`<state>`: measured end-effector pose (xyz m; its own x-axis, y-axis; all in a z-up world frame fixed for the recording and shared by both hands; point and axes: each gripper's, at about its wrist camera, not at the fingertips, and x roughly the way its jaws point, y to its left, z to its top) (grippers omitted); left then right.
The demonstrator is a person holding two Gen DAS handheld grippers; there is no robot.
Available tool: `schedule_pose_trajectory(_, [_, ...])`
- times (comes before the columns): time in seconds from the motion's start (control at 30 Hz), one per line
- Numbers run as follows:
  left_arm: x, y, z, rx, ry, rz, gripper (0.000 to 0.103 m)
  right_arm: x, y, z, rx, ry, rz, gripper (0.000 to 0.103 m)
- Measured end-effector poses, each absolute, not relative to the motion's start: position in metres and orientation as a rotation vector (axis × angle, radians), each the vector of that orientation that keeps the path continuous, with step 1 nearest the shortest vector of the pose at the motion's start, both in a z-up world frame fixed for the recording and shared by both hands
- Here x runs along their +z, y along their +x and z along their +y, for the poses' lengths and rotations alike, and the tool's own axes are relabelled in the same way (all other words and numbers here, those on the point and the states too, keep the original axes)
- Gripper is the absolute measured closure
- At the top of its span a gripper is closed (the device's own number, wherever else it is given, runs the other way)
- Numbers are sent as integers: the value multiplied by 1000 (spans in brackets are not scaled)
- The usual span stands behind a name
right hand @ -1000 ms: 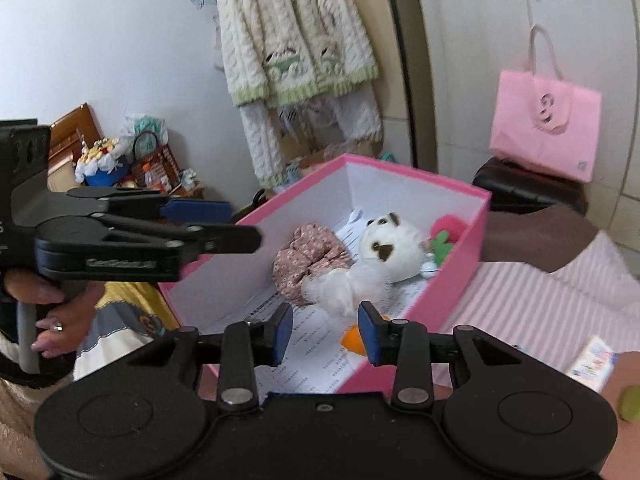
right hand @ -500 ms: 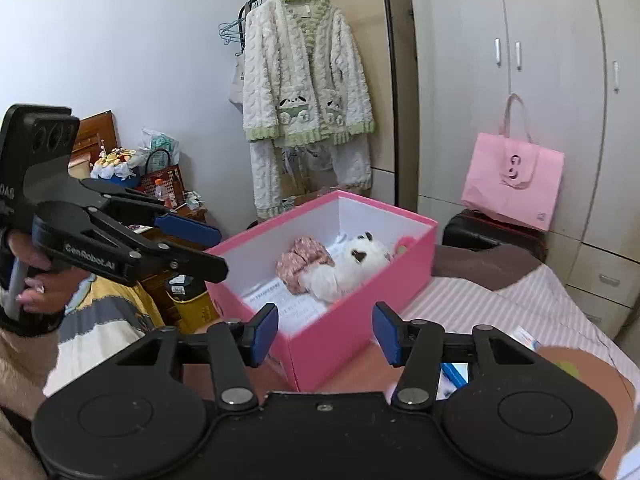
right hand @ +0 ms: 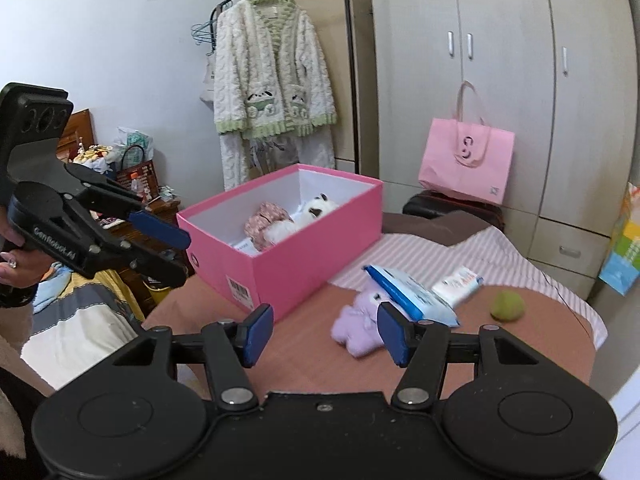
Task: Organize soft objects
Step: 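Move the left gripper to the white wet-wipe pack while the right approaches the green sponge, then close the left gripper on the wipe pack while the right gripper grasps the green sponge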
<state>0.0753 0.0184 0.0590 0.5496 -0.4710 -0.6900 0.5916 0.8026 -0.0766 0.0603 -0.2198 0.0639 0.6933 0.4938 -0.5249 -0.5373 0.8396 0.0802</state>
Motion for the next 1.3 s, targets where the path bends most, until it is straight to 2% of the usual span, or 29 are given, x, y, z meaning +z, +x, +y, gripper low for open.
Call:
schedule_pose_trajectory(0.27, [35, 81, -17, -687, 209, 817, 44, 28, 63, -249, 527, -15, 590, 37])
schedule_pose_trajectory(0.33, [32, 86, -25, -687, 215, 808, 38, 18, 68, -254, 513, -3, 605, 36])
schedule_pose_trajectory(0.6, [17, 121, -62, -693, 224, 777, 36, -9, 96, -284, 482, 40, 636, 36])
schedule_pose_trajectory(0.93, [12, 187, -89, -695, 89, 695, 37, -30, 132, -297, 469, -54, 596, 33])
schedule_pose_trajectory(1.3, [-15, 257, -137, -590, 24, 668, 39, -42, 204, -319, 520, 13, 626, 33])
